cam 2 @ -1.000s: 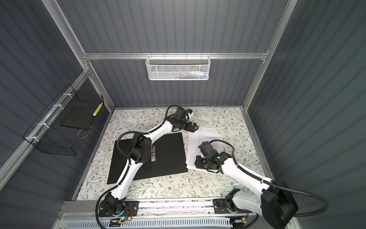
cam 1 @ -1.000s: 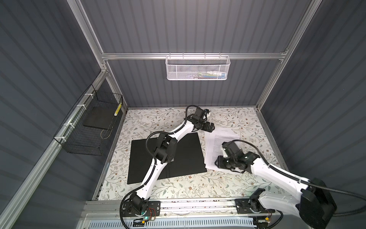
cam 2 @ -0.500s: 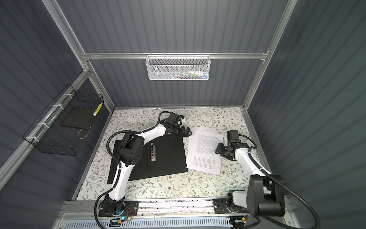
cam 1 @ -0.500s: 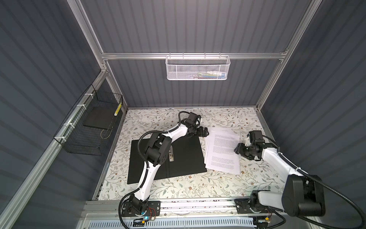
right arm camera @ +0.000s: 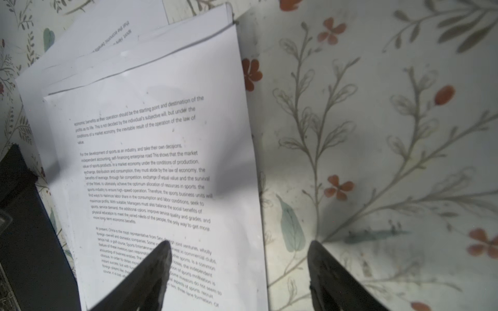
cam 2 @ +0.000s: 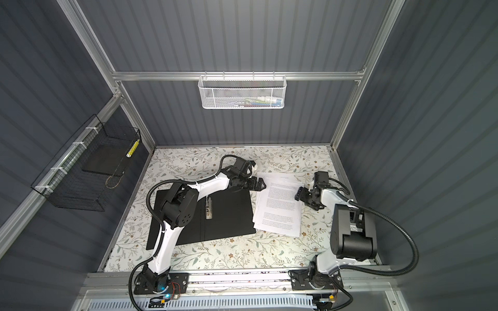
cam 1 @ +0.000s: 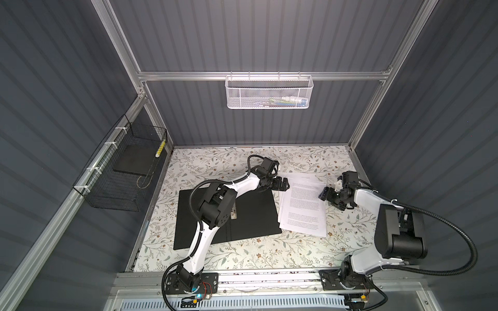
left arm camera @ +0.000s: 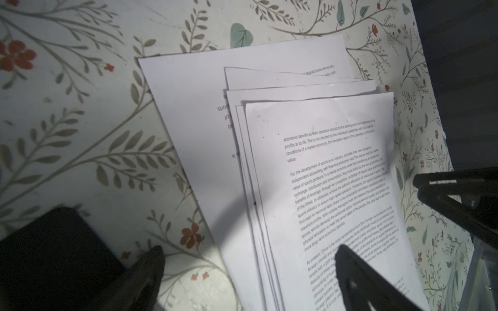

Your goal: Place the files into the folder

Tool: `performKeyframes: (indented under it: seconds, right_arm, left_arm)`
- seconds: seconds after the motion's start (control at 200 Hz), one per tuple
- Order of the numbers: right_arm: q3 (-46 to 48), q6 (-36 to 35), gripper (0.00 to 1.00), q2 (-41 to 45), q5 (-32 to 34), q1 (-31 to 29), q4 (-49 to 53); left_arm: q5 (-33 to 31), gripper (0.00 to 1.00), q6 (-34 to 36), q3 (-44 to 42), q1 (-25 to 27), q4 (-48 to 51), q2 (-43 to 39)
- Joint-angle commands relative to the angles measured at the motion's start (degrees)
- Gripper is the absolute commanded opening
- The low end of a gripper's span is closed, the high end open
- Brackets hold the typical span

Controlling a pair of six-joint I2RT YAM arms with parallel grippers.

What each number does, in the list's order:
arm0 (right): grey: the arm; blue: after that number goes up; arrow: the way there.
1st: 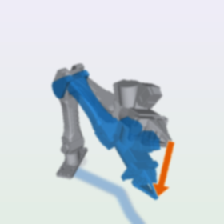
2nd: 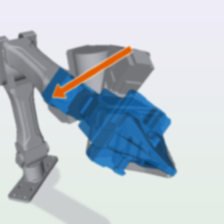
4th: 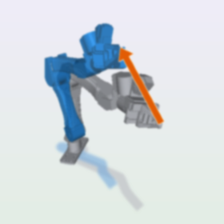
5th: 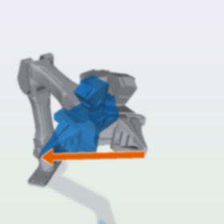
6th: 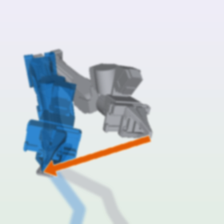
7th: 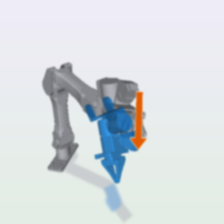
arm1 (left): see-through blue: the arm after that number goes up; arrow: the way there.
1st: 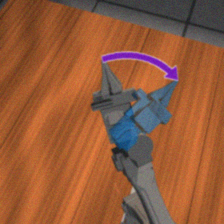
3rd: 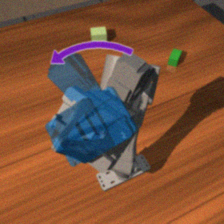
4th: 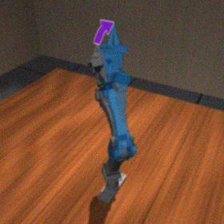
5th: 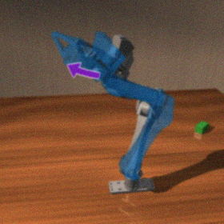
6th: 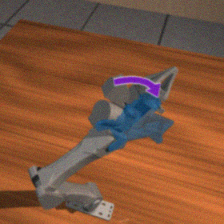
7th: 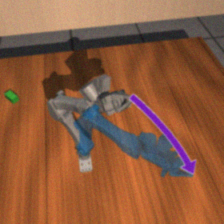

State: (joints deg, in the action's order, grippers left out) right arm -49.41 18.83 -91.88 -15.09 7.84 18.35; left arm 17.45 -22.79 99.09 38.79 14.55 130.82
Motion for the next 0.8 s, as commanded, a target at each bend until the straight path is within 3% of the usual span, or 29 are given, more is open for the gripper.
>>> performKeyframes:
  seconds: [0.0,0.79]
  right_arm:
    - [-2.8,-0.9,0.81,-1.7,-2.6,0.9,-0.3]
    - [-14.5,1.4,0.81,-13.4,-13.2,0.2,-0.4]
  left_arm:
    - [-0.6,0.99,-0.5,-0.3,0.5,3.8,0.1]
    - [3.1,0.99,0.8,3.3,2.9,4.5,4.2]
